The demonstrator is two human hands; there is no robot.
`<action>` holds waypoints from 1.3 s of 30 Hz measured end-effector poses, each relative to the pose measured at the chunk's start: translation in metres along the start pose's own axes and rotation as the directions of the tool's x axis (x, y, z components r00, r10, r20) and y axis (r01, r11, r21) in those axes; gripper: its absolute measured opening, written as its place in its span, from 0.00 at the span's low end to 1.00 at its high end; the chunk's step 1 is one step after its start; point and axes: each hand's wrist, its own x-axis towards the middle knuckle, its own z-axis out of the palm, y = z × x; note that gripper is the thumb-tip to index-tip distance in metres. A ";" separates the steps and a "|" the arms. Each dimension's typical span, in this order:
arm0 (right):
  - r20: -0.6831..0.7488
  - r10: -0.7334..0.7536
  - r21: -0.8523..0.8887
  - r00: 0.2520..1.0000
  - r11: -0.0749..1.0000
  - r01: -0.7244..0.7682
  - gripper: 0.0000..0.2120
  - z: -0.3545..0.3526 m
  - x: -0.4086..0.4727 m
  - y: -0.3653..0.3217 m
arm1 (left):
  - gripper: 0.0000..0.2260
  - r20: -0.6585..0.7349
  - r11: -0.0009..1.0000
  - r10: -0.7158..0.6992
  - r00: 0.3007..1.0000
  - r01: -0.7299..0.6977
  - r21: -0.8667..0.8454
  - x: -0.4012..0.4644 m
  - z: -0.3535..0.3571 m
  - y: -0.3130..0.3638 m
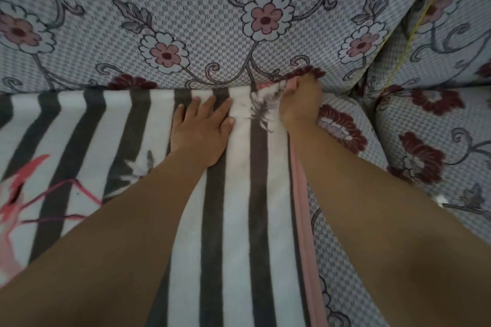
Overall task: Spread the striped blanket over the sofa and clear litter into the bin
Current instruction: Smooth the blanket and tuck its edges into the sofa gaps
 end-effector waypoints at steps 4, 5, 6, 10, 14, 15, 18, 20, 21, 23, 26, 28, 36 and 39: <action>0.010 -0.368 -0.336 0.930 0.874 0.350 0.20 -0.011 -0.015 -0.007 | 0.25 0.090 1.000 -0.011 0.996 0.012 -0.006 0.010 -0.005 -0.001; 0.118 -0.458 -0.376 0.881 0.800 0.467 0.17 -0.010 -0.021 -0.007 | 0.25 0.115 1.000 -0.018 0.993 0.018 -0.007 0.012 -0.007 -0.001; 0.241 -0.488 -0.395 0.839 0.740 0.544 0.16 -0.008 -0.025 -0.007 | 0.26 0.124 1.000 -0.020 0.992 0.022 -0.013 0.015 -0.008 0.000; 0.451 -0.379 -0.480 0.808 0.660 0.578 0.21 0.001 -0.020 0.006 | 0.27 0.059 1.000 -0.002 0.998 0.000 0.022 0.020 -0.007 -0.001; 0.453 -0.387 -0.485 0.803 0.648 0.587 0.19 0.010 -0.006 0.021 | 0.27 0.070 1.000 -0.016 0.997 0.015 0.015 0.037 -0.004 -0.004; 0.467 -0.381 -0.488 0.798 0.642 0.592 0.19 0.010 -0.004 0.021 | 0.26 0.121 1.000 -0.012 0.993 0.015 -0.024 0.042 -0.006 -0.004; 0.504 -0.287 -0.587 0.815 0.577 0.567 0.19 0.006 -0.005 0.009 | 0.23 0.129 0.982 0.088 0.988 -0.065 -0.175 0.037 -0.023 -0.020; 0.432 -0.257 -0.670 0.865 0.550 0.498 0.20 0.004 -0.017 -0.010 | 0.21 -0.071 0.987 0.055 0.996 -0.065 -0.145 0.015 -0.034 -0.049; 0.394 -0.310 -0.675 0.865 0.541 0.502 0.20 0.008 -0.028 -0.023 | 0.20 -0.162 0.995 0.003 0.987 -0.020 -0.101 0.004 -0.038 -0.068; 0.422 -0.457 -0.538 0.783 0.569 0.622 0.20 0.028 -0.054 -0.056 | 0.18 -0.256 0.987 -0.158 0.954 0.148 -0.058 -0.011 -0.047 -0.110; 0.580 -0.472 -0.282 0.664 0.649 0.707 0.20 0.071 -0.087 -0.091 | 0.21 -0.085 0.951 -0.309 0.947 0.309 -0.010 -0.016 -0.052 -0.155; 0.640 -0.390 -0.278 0.662 0.685 0.673 0.24 0.098 -0.095 -0.096 | 0.24 0.034 0.958 -0.283 0.959 0.281 0.050 -0.016 -0.041 -0.175; 0.533 -0.449 -0.424 0.718 0.593 0.685 0.24 0.125 -0.092 -0.085 | 0.22 0.023 0.973 -0.119 0.993 0.121 -0.195 -0.007 -0.038 -0.212; 0.525 -0.435 -0.458 0.732 0.581 0.673 0.22 0.120 -0.096 -0.085 | 0.18 -0.211 0.970 -0.223 0.952 0.196 -0.144 -0.030 -0.043 -0.248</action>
